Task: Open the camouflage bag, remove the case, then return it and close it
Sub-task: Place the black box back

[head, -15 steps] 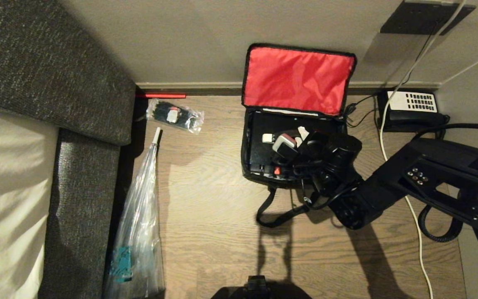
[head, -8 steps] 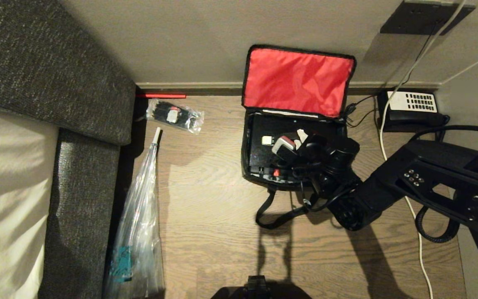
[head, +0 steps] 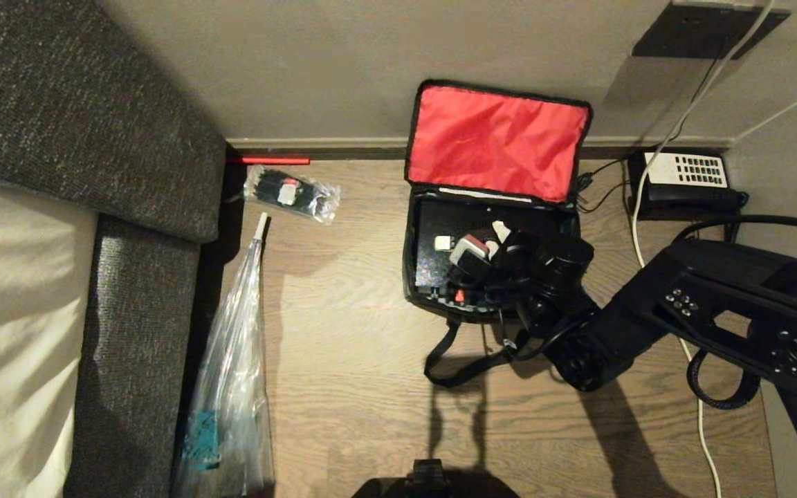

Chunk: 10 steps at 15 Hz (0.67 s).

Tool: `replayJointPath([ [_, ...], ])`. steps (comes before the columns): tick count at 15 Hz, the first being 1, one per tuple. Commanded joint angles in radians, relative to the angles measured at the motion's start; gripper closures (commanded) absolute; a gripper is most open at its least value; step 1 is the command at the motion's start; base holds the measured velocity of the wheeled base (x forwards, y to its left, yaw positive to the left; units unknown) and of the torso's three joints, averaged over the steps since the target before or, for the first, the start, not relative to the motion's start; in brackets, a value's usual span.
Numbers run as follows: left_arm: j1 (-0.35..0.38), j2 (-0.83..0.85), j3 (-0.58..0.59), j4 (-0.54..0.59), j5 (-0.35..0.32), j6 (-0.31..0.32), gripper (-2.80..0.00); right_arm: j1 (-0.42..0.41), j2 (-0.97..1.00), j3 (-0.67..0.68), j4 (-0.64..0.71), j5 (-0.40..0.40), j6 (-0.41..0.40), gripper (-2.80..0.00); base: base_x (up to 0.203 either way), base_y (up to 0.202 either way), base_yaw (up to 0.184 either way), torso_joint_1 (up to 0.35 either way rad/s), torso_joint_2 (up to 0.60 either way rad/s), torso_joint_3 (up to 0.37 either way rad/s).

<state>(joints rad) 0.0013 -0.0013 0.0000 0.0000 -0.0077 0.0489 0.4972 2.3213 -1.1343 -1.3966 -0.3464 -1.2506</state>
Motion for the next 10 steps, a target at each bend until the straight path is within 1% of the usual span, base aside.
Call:
replayJointPath([
  [1,0.000,0.001,0.002,0.000,0.000,0.000,0.00,-0.001,0.022,0.005,-0.001,-0.002,-0.009,-2.80,0.000,0.000,0.000,0.000,0.00,0.000],
  [5,0.000,0.001,0.002,0.000,0.000,0.000,0.00,-0.002,-0.005,0.047,-0.001,0.002,-0.010,-2.80,0.000,0.000,0.000,0.000,0.00,0.000],
  [10,0.000,0.001,0.002,0.000,0.000,0.000,0.00,0.021,-0.170,0.232,0.001,0.005,-0.006,-2.80,0.000,0.000,0.000,0.000,0.00,0.000],
])
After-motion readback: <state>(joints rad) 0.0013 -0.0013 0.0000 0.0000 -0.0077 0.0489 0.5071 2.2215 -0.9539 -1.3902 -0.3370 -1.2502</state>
